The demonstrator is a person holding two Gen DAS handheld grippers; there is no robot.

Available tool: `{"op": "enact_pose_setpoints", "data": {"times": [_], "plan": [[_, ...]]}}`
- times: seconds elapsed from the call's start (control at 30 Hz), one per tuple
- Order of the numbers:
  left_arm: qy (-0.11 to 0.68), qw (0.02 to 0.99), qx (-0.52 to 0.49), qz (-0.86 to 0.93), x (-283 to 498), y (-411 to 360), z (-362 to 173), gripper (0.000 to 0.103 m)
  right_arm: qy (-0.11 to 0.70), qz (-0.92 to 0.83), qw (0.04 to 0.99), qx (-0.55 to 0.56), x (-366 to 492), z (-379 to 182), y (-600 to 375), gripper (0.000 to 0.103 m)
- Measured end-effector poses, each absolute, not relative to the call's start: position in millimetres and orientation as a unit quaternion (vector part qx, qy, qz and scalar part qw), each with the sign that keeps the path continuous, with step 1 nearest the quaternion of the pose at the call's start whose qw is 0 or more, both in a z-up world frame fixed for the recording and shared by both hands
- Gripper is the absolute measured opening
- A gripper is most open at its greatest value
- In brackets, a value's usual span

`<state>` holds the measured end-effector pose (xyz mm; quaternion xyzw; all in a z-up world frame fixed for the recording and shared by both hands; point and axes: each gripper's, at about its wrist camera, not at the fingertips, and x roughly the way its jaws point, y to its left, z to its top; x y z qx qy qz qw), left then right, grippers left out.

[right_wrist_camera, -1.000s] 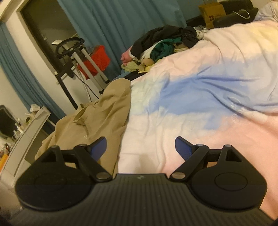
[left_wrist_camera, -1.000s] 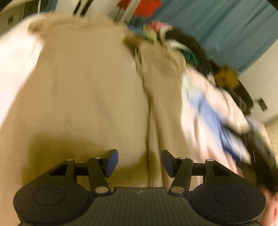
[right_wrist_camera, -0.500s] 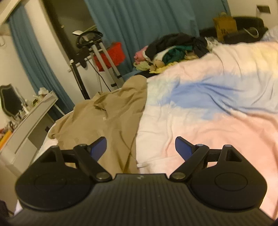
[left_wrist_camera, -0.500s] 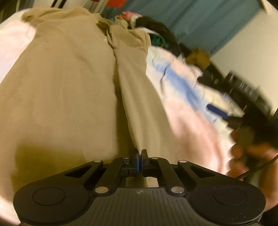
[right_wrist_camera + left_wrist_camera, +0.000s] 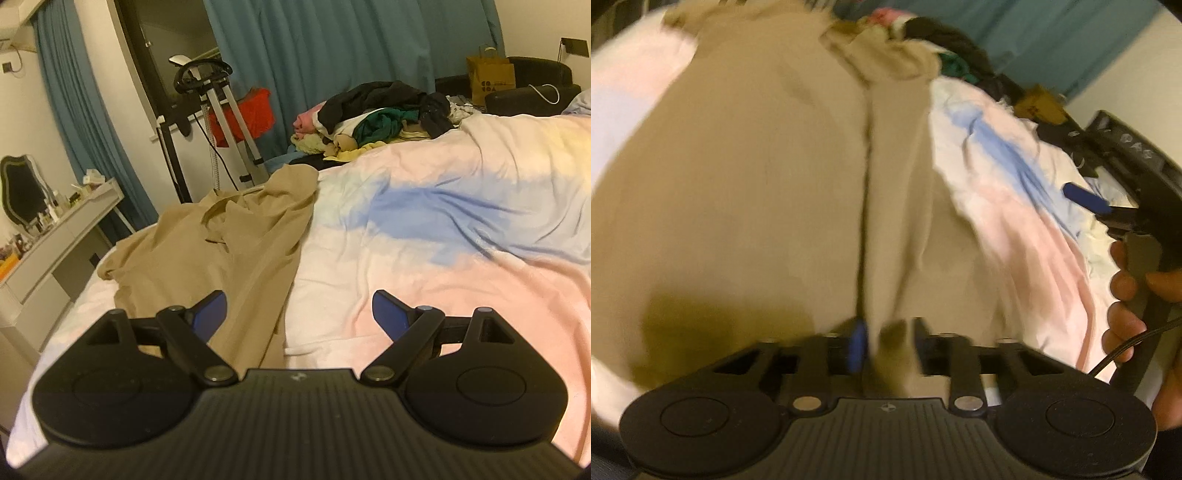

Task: Fold clothes
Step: 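Release the fold with the left tool and smooth it flat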

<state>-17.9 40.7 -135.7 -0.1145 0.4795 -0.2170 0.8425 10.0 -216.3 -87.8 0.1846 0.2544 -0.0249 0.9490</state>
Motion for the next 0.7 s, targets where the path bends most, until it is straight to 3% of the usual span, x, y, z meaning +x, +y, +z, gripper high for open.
{"op": "enact_pose_setpoints", "data": {"times": [0.07, 0.27, 0.37, 0.7], "plan": [[0.450, 0.862, -0.092, -0.215, -18.4, 45.1, -121.7, 0.062, 0.257, -0.022, 0.949, 0.183, 10.9, -88.7, -214.9, 0.087], [0.443, 0.859, -0.140, -0.214, 59.9, 37.0, -112.6, 0.066, 0.269, -0.027, 0.941, 0.205, 14.1, -91.0, -215.2, 0.087], [0.429, 0.869, -0.157, -0.190, 123.1, 31.1, -116.0, 0.076, 0.263, -0.028, 0.941, 0.210, 16.8, -91.6, -214.9, 0.087], [0.317, 0.942, -0.051, -0.102, 317.1, -16.2, -103.6, 0.082, 0.272, -0.048, 0.935, 0.223, 62.6, -121.7, -229.8, 0.087]]}}
